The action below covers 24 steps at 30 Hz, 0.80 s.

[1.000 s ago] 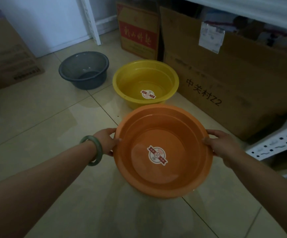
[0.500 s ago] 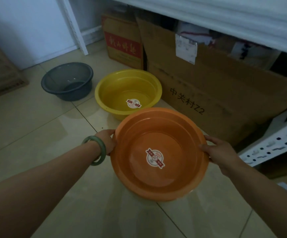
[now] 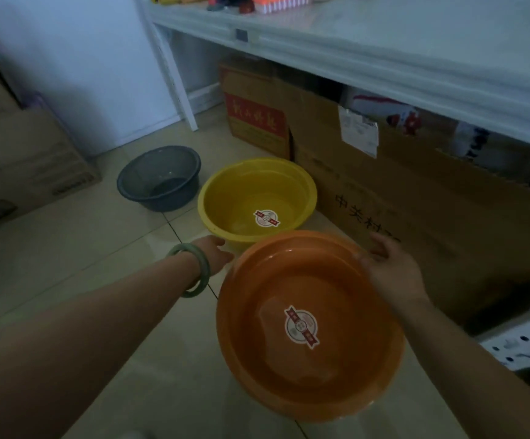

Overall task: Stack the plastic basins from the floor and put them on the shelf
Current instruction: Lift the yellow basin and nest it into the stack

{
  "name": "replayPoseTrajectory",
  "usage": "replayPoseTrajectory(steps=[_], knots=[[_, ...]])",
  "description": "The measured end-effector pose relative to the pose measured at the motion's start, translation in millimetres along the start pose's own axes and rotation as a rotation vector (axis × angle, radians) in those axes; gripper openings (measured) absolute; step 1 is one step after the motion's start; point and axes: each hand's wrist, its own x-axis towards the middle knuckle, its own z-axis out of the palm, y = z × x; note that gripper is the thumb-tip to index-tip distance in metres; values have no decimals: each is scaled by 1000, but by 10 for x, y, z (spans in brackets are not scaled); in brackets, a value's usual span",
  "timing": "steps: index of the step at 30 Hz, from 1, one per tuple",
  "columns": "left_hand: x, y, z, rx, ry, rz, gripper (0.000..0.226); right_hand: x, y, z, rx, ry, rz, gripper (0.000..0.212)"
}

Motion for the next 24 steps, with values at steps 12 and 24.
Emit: replayPoseTrajectory(steps=[12,24], knots=[[778,-22,-790,-613,-124,24,55,668,-675,578,508,-284,157,67],[1812,-320,-780,-895,-53,-35,57,1341,-564,921,538,-229,273,79]])
